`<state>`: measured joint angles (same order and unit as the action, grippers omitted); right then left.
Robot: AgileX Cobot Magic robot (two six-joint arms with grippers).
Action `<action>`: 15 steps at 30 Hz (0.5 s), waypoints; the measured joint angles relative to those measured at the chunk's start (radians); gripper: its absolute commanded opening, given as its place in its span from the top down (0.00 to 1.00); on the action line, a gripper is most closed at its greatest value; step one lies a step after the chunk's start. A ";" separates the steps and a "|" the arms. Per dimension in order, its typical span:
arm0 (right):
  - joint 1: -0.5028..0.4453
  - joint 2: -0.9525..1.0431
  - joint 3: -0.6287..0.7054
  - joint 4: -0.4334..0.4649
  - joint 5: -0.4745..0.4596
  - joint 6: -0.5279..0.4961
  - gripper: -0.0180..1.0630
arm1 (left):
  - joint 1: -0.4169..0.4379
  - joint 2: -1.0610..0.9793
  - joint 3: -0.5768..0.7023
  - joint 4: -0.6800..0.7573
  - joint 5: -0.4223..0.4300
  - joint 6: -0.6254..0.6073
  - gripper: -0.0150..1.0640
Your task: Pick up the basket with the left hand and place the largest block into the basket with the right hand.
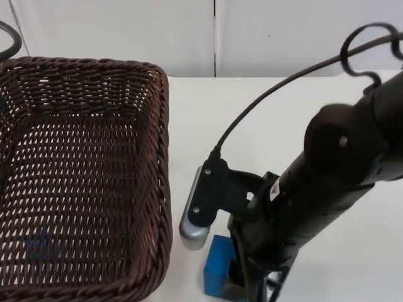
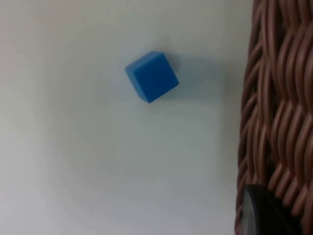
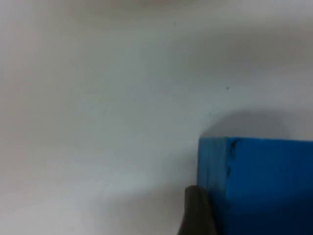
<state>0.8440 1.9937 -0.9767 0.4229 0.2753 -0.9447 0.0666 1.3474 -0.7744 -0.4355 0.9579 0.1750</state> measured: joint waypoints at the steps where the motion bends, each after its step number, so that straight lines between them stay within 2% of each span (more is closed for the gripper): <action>1: -0.007 -0.015 0.000 0.000 0.022 0.000 0.98 | 0.000 0.000 0.000 0.000 0.000 0.000 0.99; 3: -0.015 -0.034 0.000 0.000 0.049 0.000 0.98 | 0.000 0.000 0.000 0.000 0.000 0.000 0.99; 7: -0.084 -0.134 0.000 0.000 0.193 0.000 0.98 | 0.000 0.000 0.000 0.000 0.000 0.000 0.99; 8: -0.084 -0.134 0.000 0.000 0.193 0.000 0.98 | 0.000 0.000 0.000 0.000 0.000 0.000 0.99; 11: -0.166 -0.232 0.000 -0.002 0.300 0.002 0.98 | 0.000 0.000 0.000 0.000 -0.002 0.000 0.99; 15: -0.216 -0.330 0.000 -0.004 0.324 0.014 0.98 | 0.000 0.000 0.000 0.000 -0.004 0.000 0.99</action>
<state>0.6276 1.6636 -0.9767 0.4189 0.5995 -0.9304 0.0666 1.3474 -0.7744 -0.4355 0.9540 0.1750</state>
